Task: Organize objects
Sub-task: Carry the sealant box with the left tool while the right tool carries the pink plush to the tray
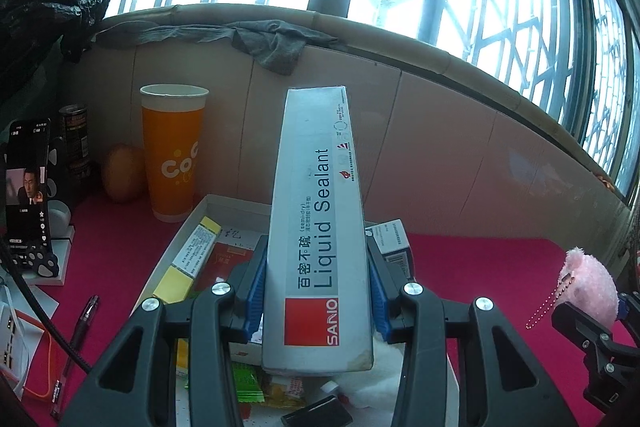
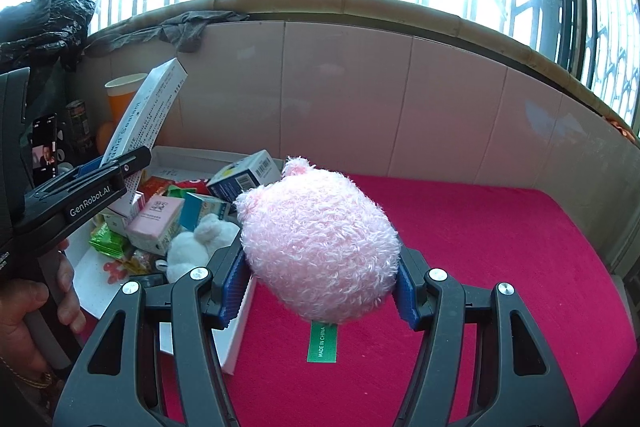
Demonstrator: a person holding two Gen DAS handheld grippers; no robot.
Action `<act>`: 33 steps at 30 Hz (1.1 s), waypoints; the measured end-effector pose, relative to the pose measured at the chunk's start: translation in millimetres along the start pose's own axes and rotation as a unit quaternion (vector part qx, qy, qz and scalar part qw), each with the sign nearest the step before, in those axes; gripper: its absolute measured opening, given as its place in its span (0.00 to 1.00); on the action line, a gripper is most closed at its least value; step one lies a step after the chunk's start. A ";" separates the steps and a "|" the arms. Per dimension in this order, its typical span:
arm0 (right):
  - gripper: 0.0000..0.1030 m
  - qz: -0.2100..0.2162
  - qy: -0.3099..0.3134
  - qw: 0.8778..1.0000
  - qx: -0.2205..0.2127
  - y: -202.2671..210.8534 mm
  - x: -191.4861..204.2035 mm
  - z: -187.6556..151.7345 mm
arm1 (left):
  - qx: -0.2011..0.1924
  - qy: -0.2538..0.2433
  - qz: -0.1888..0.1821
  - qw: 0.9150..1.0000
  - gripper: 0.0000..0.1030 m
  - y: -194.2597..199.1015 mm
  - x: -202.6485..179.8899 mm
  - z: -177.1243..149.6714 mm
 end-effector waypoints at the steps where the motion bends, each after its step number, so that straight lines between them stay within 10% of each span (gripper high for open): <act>1: 0.59 0.003 0.002 1.000 0.001 -1.3 4.0 1.3 | 0.002 0.002 0.003 1.000 0.42 -1.1 4.8 0.2; 33: 0.59 0.081 -0.004 0.991 0.106 -74.7 93.8 5.8 | 0.052 0.035 0.024 0.998 0.42 -24.6 69.3 -11.3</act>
Point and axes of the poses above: each gripper's, at about its wrist camera, not at the fingertips, and y roughly against the way its jaws point, x to its left, z to its top, the point moved 7 cm from there along -y, roughly the way its jaws point, and after that the axes turned 14 degrees about -y, right-handed, at the moved point
